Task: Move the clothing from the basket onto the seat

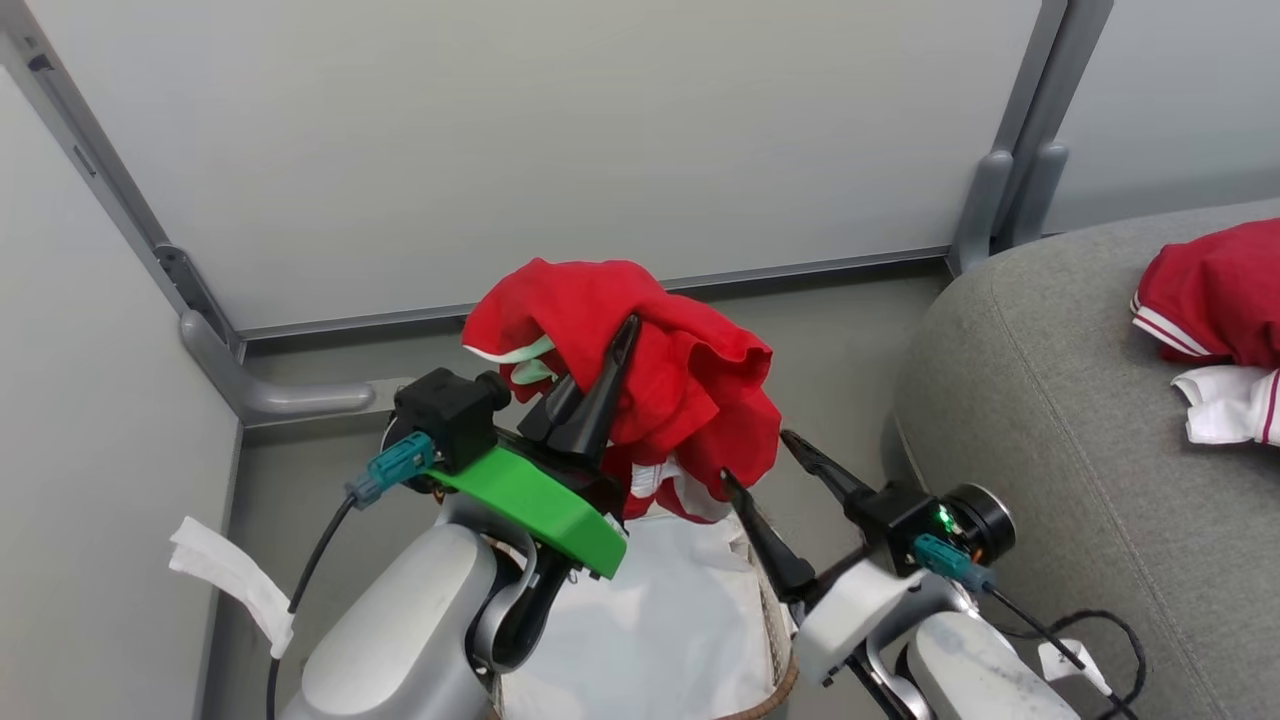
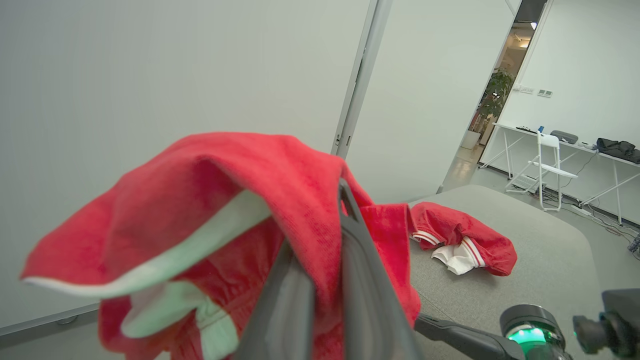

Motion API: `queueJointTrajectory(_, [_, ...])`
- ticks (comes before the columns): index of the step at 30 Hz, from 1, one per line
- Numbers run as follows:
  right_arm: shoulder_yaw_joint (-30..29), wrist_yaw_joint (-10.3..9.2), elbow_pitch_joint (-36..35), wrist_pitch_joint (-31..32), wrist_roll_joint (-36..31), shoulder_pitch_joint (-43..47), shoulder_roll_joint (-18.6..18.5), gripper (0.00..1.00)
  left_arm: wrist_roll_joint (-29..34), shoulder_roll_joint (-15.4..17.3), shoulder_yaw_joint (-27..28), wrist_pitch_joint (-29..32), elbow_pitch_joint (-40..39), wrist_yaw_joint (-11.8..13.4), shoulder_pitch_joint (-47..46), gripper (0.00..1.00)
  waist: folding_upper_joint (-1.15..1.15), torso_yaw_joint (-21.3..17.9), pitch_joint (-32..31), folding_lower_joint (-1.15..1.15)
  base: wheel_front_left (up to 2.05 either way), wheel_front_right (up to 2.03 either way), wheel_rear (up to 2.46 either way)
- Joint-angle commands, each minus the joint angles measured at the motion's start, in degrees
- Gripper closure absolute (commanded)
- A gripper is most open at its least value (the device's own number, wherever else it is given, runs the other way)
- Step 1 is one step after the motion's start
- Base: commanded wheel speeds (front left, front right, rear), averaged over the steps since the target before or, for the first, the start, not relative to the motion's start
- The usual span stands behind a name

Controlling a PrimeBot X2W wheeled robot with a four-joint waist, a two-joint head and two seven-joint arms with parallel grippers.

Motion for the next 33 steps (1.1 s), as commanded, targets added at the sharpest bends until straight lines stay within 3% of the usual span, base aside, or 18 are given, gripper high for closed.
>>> queueJointTrajectory(1, [1.6,-0.08,0.4,0.0,0.0,-1.9,-0.3,0.0,-0.2,-0.2,-0.1,-0.2,-0.1,-0.1,0.4,1.0,0.0,0.4,-0.1,0.0,0.0,0.0,0.0])
queueJointTrajectory(8, [7.9,-0.08,4.8,0.0,-0.3,-8.1,-0.4,0.0,-0.6,-0.5,-1.0,-0.2,-0.1,-0.1,0.2,1.0,0.0,1.4,-0.5,0.0,0.0,0.0,0.0])
queueJointTrajectory(28, [10.6,-0.08,16.4,0.0,0.0,-12.0,-0.2,0.0,-2.4,-2.7,-7.1,-0.2,-0.3,-0.1,-1.9,1.0,0.0,4.0,-0.7,0.0,0.0,0.0,0.0])
queueJointTrajectory(29, [10.5,-0.08,16.4,0.0,0.1,-12.2,-0.2,0.06,-2.5,-2.7,-7.3,-0.2,-0.3,-0.1,-2.0,1.0,0.0,4.0,-0.7,0.0,0.0,0.0,0.0])
queueJointTrajectory(30, [10.5,-0.08,16.4,0.0,0.3,-12.2,-0.2,0.7,-2.6,-2.7,-7.4,-0.2,-0.3,-0.1,-2.1,1.0,0.0,4.0,-0.7,0.0,0.0,0.0,0.0])
queueJointTrajectory(31, [10.6,-0.08,16.6,0.0,0.5,-12.2,-0.2,1.0,-2.7,-2.7,-7.5,-0.2,-0.3,-0.1,-2.2,1.0,0.0,4.1,-0.6,0.0,0.0,0.0,0.0])
queueJointTrajectory(33, [10.6,-0.08,17.2,0.0,1.2,-12.1,-0.3,1.0,-2.8,-2.7,-7.8,-0.2,-0.2,-0.1,-2.3,1.0,0.0,4.1,-0.7,0.0,0.0,0.0,0.0])
